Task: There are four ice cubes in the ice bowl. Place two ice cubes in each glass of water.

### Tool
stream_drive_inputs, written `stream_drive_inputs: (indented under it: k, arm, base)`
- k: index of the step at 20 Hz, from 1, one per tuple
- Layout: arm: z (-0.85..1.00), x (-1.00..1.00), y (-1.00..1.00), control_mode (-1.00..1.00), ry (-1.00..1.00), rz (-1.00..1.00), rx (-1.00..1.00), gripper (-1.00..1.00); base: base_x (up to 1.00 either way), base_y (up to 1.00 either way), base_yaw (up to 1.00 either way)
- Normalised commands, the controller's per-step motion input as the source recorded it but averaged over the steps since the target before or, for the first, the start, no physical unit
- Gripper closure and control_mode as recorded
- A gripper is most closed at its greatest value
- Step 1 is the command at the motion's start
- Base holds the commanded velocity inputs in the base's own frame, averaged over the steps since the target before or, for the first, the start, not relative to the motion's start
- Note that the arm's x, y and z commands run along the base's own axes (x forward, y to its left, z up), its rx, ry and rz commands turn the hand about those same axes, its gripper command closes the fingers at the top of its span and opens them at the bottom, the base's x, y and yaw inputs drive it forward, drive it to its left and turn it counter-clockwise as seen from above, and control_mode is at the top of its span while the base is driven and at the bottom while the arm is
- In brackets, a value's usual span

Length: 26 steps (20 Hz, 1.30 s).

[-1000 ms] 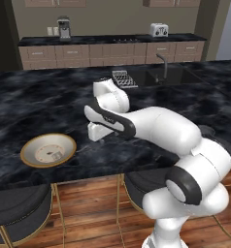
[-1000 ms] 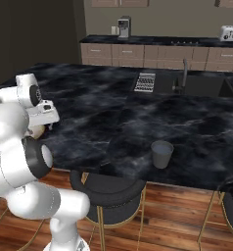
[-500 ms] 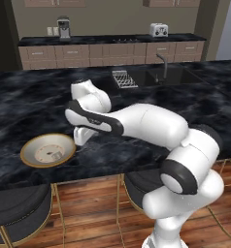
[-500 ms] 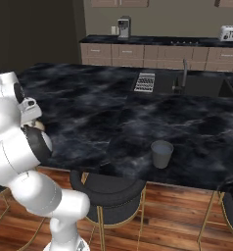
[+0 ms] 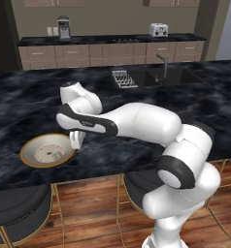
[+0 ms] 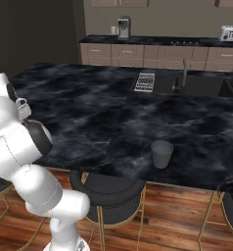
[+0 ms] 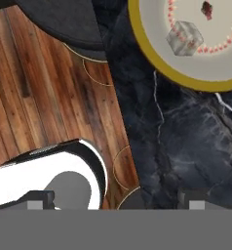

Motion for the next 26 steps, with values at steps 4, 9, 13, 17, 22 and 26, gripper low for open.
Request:
stream_drive_inputs:
  k: [4,9,13,17,22,26]
  arm:
    - [-0.26,0.0,0.22,-1.0,0.0,0.11,0.05,-1.0]
    - [-0.28,0.07,0.13,-1.0,0.0,-0.01,0.05,-1.0]
    - [-0.12,0.15,0.37,-1.0,0.0,-0.09,0.01,-1.0]
    - [-0.03,0.23,0.47,-1.0,0.0,-0.15,0.0,-1.0]
    - [-0.01,0.22,0.17,-1.0,0.05,-0.1,0.0,-1.0]
    - [-0.08,0.26,0.02,-1.0,0.01,-0.02,-0.04,-1.0]
  base:
    - [0.0,0.0,0.0]
    - [0.0,0.0,0.0]
    - [0.0,0.0,0.0]
    - [0.0,0.0,0.0]
    - [0.0,0.0,0.0]
    - [0.0,0.0,0.0]
